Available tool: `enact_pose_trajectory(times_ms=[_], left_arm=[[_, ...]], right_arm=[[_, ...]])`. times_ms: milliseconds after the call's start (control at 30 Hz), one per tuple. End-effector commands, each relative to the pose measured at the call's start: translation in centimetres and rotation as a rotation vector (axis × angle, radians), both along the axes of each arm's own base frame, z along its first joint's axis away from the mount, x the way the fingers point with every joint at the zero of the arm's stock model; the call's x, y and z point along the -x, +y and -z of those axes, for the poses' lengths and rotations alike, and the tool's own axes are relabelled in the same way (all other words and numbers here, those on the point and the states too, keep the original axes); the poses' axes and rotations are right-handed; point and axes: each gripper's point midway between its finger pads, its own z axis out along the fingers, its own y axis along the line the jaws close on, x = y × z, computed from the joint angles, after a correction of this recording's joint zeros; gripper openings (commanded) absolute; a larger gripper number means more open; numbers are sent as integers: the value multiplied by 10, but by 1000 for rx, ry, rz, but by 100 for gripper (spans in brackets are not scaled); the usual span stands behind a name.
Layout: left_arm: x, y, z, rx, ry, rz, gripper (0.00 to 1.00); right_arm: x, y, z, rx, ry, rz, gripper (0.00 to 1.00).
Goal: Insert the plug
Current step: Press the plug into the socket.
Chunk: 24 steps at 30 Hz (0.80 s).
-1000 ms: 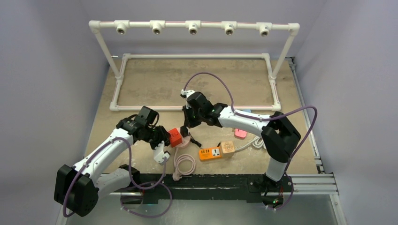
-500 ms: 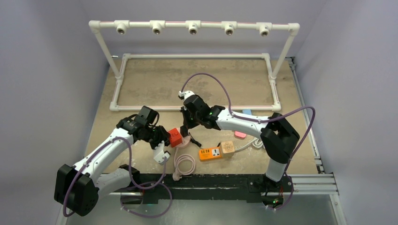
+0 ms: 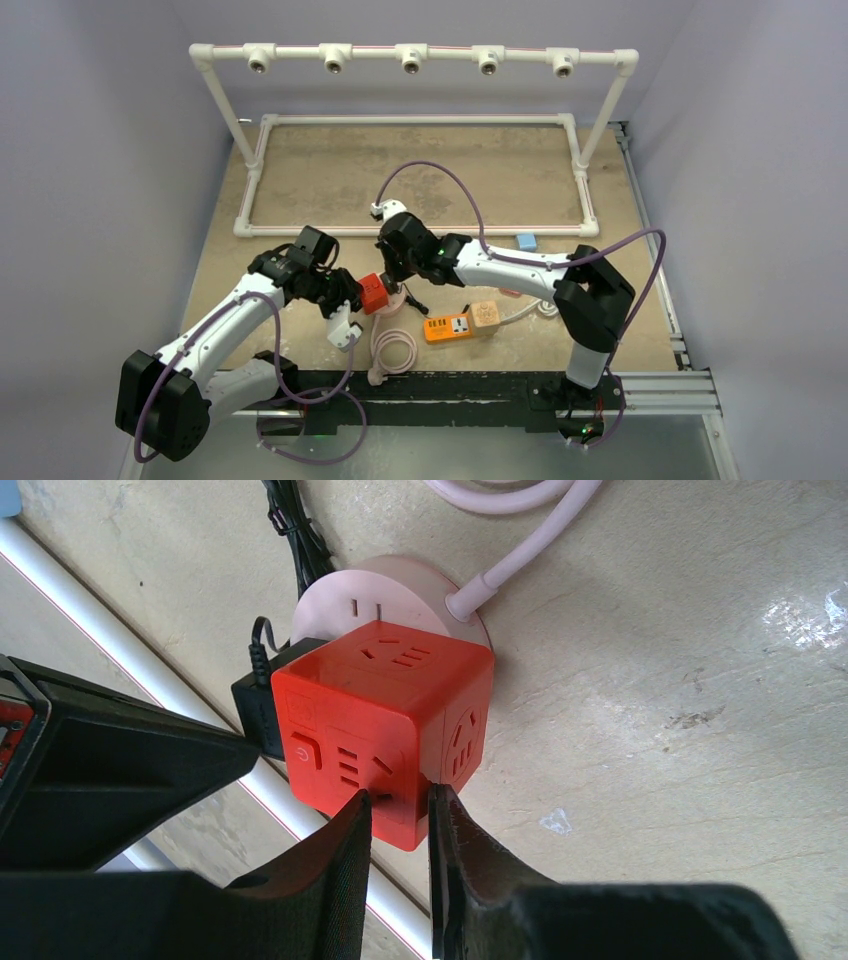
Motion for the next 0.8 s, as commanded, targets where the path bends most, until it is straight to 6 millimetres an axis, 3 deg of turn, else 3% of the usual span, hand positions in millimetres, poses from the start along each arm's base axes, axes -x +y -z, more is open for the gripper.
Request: enact_pose_trajectory(times_ms=[0,367,767], left_arm=[[-3,-13,13,-18,-103,226,21],[-1,-12,13,-23,-106,245,20],[-1,-10,11,-38,-107,254,16]], right_arm=[[97,-88,91,402,381,-78,3],[78,-107,98,448,345,-17,0],[79,-139,131,551,394,6,0]])
